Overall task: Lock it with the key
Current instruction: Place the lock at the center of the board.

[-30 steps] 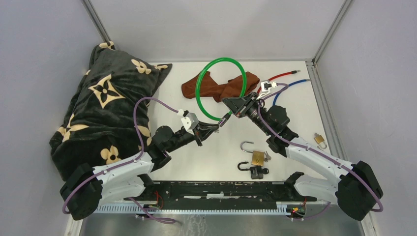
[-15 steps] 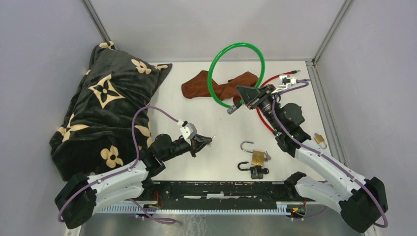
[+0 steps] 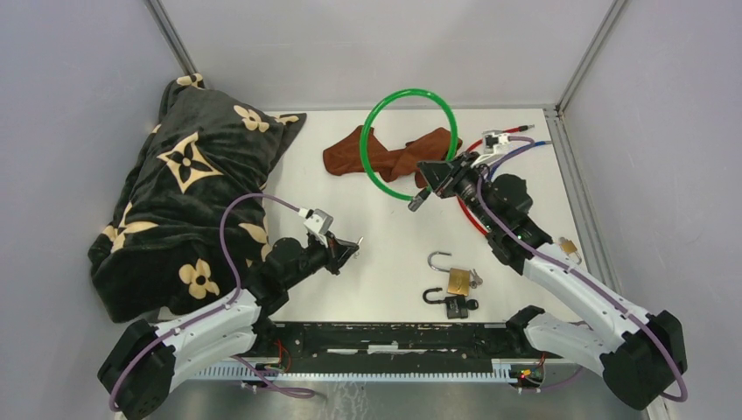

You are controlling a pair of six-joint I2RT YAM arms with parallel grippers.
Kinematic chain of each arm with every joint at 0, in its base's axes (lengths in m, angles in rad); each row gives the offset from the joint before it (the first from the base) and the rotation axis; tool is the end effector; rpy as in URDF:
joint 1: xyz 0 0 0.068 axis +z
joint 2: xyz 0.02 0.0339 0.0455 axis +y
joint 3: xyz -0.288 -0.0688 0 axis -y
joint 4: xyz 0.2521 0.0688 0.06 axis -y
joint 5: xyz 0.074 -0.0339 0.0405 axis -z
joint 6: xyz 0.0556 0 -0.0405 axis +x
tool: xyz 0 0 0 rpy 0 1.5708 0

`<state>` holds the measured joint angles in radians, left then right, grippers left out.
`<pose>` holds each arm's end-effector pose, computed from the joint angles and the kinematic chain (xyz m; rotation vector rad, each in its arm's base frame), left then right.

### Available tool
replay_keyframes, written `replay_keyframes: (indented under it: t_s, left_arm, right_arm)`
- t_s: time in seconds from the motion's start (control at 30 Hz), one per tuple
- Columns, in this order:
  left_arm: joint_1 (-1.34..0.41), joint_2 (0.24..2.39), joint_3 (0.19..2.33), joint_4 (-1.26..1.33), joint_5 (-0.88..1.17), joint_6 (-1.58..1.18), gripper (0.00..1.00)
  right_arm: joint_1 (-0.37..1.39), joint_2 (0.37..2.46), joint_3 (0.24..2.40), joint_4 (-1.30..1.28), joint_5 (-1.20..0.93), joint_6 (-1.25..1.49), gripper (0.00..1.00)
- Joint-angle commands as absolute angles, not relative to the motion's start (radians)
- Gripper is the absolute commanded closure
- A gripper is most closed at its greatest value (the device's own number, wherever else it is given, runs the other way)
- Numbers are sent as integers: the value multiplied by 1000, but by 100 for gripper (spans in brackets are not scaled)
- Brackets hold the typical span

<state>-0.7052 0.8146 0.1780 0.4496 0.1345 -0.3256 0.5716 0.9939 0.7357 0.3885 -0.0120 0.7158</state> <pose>0.1380 -0.1273 0.1974 0.4469 1.7831 -0.8571 0.2103 0.1361 0.3654 0.0998 1.5265 1.0536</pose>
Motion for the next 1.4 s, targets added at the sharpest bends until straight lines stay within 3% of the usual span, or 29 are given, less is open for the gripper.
replay_keyframes:
  t_s: [0.0, 0.17, 0.33, 0.43, 0.63, 0.8, 1.0, 1.3, 1.37]
  left_arm:
    - [-702, 866, 175, 448, 57, -453, 98]
    - [-701, 889, 157, 401, -191, -515, 93]
    - [-702, 915, 146, 459, -133, -495, 58]
    - [-702, 904, 136, 449, -168, -508, 44]
    - [-678, 786, 149, 425, -331, -392, 41]
    - [-498, 643, 170, 293, -423, -450, 35]
    - [-299, 479, 139, 157, -401, -584, 30]
    - [-237, 404, 118, 198, -329, -561, 25]
    - [-232, 405, 117, 201, -312, -563, 25]
  right_arm:
    - [592, 1047, 800, 335, -118, 687, 100]
    - [649, 1103, 813, 282, -120, 642, 100]
    - [700, 1197, 875, 204, -154, 583, 100]
    - [721, 1232, 896, 164, -166, 556, 100]
    - [725, 1295, 921, 74, -184, 500, 100]
    - [754, 1443, 942, 51, -281, 483, 100]
    - [822, 1690, 1093, -43, -365, 413, 100]
    - [857, 1921, 1254, -162, -389, 335, 100]
    - [858, 1918, 1250, -184, -357, 320, 86]
